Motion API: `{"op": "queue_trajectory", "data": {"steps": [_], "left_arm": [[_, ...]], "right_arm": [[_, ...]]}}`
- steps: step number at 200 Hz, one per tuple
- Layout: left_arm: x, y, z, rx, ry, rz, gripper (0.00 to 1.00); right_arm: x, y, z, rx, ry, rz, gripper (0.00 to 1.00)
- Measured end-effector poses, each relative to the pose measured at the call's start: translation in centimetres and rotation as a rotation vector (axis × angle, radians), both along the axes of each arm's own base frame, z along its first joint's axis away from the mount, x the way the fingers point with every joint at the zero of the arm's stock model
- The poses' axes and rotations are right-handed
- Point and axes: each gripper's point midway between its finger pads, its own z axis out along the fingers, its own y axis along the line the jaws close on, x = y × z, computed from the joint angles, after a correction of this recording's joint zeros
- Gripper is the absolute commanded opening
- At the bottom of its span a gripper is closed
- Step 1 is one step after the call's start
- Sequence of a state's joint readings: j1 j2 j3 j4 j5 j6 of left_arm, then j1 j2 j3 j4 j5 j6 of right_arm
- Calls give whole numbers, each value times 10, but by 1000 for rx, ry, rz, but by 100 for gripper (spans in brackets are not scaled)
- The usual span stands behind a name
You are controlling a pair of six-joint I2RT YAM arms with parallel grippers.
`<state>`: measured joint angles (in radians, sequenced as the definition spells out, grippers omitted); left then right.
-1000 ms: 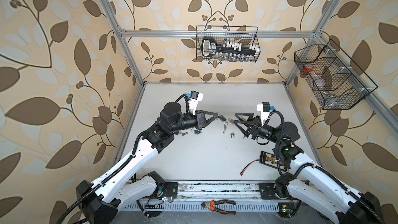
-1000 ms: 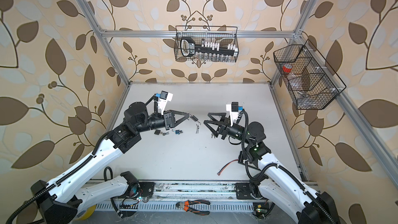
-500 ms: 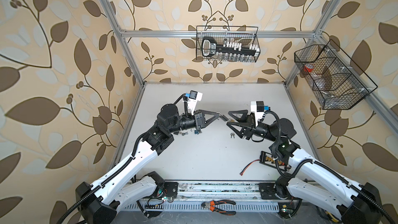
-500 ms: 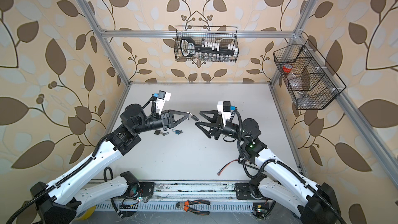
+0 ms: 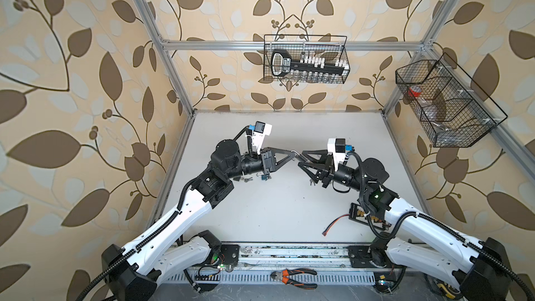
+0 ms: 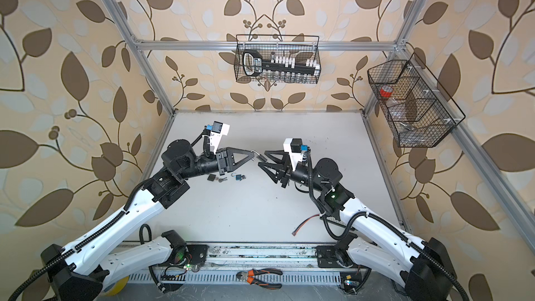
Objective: Lock with the key
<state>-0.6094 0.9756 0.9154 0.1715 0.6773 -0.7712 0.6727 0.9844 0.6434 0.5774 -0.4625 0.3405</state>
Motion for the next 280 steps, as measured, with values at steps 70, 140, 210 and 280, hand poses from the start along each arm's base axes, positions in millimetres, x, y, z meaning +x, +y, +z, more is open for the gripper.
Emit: {"op": "queue_trajectory", "data": {"steps": [70, 140, 210, 280], "left_arm": [[2, 1, -1, 5, 3, 12, 0], [-5, 7, 12, 53, -81, 25, 0], [-22, 12, 46, 59, -236, -17, 0], [-25, 11, 47, 60, -249, -31, 0]], "right_arm": [[-2, 4, 3, 5, 10, 19, 13], [-12, 10, 22, 11, 128, 136, 0], [-34, 15, 59, 75, 240, 355, 0], [-35, 18, 60, 99, 314, 410, 0]]}}
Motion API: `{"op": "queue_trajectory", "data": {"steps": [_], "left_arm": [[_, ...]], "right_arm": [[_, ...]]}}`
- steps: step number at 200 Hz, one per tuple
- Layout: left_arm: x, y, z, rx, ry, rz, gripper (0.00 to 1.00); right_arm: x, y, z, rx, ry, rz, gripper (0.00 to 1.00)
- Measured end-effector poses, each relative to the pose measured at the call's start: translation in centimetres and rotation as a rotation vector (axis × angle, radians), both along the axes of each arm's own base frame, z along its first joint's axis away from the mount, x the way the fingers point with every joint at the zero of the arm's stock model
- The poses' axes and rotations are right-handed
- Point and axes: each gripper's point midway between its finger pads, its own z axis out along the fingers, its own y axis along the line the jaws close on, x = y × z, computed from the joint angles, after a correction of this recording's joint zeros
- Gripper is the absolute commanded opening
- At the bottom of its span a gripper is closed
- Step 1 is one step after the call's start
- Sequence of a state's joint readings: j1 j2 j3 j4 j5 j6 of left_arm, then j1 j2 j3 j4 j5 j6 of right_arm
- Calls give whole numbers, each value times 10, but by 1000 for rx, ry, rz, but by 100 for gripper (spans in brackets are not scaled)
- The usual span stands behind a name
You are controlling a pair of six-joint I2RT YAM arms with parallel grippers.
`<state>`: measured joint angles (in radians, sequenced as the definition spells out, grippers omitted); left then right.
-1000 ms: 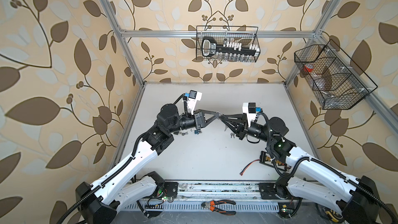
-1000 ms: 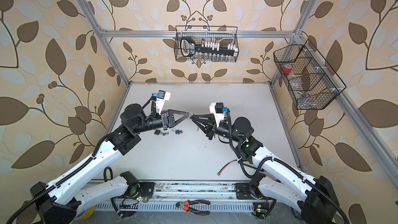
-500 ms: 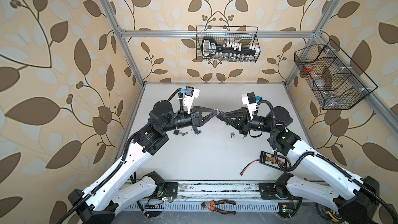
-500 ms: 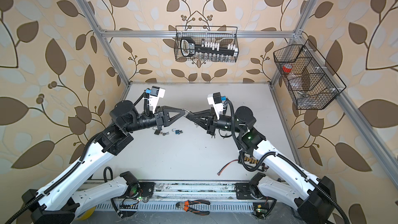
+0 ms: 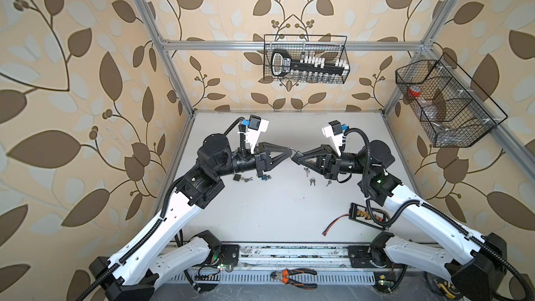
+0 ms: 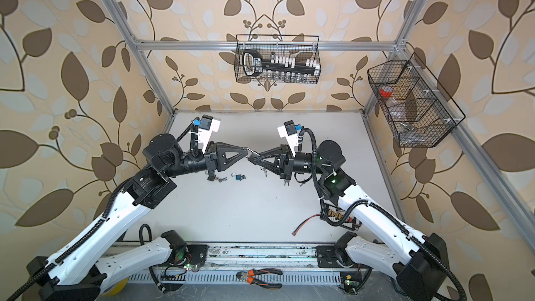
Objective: Lock with the key
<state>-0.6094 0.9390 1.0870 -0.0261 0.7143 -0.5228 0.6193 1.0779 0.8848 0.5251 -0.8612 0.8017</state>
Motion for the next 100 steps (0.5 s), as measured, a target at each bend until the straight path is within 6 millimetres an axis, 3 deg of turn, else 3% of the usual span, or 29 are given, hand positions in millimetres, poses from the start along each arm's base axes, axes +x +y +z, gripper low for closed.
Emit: {"op": "queue_trajectory", "data": {"steps": [100], "left_arm": [[4, 0, -2, -24, -1, 15, 0]], "right_arm": [[7, 1, 1, 10, 2, -29, 0]]}}
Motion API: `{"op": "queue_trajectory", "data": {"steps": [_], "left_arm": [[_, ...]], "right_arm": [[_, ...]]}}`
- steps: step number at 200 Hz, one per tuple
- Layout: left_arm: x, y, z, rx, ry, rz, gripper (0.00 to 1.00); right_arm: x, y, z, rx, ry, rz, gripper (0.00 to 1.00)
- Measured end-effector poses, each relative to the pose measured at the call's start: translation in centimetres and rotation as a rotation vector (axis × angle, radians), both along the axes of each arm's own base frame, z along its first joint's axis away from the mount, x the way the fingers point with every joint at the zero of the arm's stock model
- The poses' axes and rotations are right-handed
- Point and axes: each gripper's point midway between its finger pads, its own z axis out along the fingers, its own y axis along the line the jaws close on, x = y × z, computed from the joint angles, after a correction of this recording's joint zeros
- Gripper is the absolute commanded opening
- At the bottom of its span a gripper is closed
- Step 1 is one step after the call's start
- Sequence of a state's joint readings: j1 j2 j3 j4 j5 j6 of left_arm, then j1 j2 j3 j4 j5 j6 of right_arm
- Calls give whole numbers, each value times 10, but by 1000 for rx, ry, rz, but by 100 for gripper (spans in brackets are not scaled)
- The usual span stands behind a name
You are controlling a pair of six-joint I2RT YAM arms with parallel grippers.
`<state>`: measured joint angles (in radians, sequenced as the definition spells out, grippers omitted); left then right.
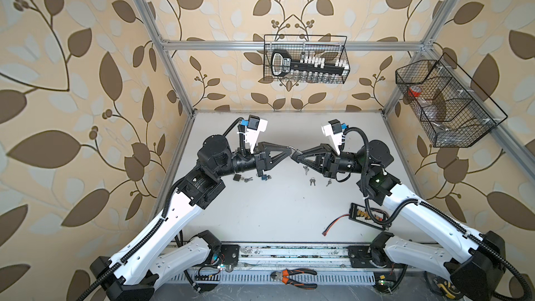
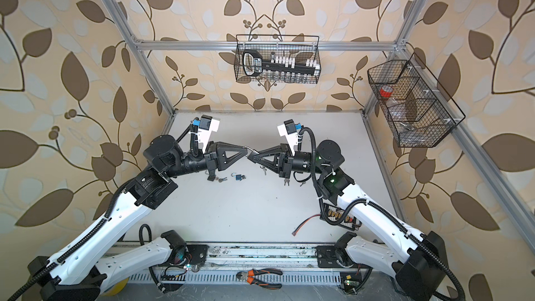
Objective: Lock with the key
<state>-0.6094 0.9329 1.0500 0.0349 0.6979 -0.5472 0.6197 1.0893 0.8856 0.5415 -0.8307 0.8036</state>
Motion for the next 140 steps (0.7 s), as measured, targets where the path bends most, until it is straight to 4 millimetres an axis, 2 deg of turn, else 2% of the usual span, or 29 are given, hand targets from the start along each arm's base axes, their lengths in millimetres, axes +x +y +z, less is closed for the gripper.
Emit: {"op": "queue_trajectory", "data": {"steps": [140], "left_arm": [[5, -4, 2, -36, -20, 54, 0]], "right_arm": [[7, -4, 5, -10, -41, -83, 0]]}}
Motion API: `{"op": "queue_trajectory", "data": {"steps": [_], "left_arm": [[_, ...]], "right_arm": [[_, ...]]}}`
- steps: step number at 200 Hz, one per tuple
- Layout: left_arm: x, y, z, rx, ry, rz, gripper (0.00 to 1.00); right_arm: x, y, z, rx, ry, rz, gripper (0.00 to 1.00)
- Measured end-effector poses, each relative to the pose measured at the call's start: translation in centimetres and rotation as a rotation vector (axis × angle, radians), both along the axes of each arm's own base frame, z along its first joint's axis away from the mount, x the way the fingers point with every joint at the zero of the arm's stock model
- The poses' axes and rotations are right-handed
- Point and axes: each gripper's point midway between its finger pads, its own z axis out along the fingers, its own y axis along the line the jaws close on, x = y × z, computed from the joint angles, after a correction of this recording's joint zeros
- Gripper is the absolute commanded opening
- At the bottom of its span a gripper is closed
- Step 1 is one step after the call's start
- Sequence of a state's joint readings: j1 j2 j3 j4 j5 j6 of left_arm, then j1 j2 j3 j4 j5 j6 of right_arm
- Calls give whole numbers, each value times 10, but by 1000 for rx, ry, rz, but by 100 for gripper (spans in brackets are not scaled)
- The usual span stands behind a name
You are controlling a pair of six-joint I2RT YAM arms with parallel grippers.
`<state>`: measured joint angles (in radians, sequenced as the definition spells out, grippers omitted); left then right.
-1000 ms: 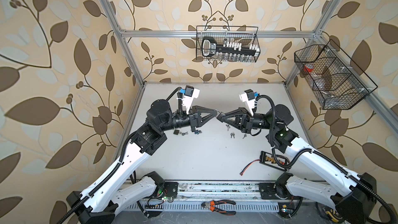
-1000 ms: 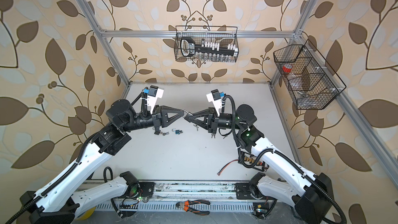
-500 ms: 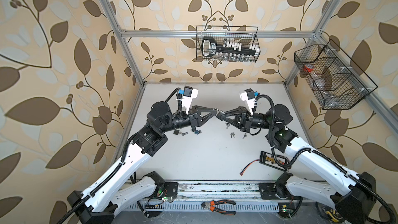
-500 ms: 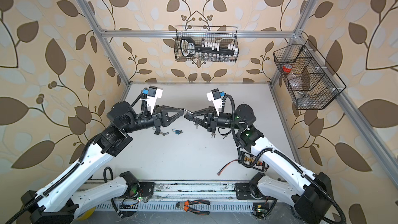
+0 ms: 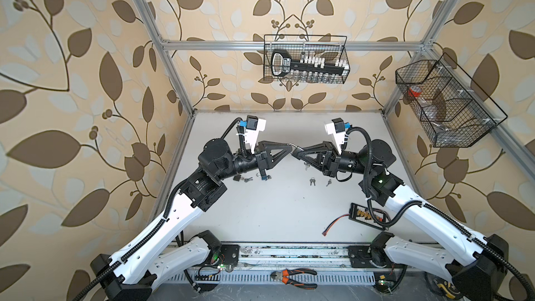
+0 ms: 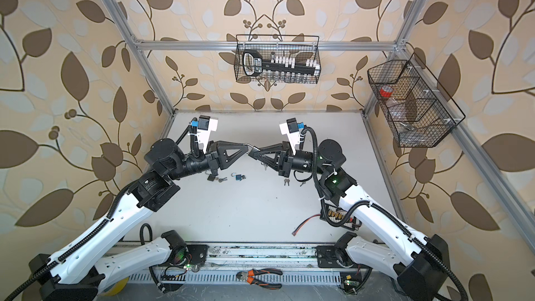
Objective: Lock with the key
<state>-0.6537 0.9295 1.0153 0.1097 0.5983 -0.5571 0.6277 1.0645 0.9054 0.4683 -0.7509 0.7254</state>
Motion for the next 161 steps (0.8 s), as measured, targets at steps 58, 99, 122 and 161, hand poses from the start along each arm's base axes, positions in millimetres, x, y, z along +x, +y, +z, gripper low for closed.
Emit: {"op": "queue_trajectory", "data": {"steps": [58, 99, 122, 161], "left_arm": [[3, -3, 0, -2, -1, 1, 0], [-3, -1, 4, -13, -15, -9, 0], [-6, -2, 8, -23, -21, -20, 0], [-8, -5, 12, -41, -27, -25, 0]], "right_arm": [[1, -1, 1, -3, 2, -12, 0], [-5, 6, 10, 31, 46, 87, 0], [-9, 5, 14, 46, 64, 111, 0], [-8, 4, 21, 44, 54, 102, 0]]}}
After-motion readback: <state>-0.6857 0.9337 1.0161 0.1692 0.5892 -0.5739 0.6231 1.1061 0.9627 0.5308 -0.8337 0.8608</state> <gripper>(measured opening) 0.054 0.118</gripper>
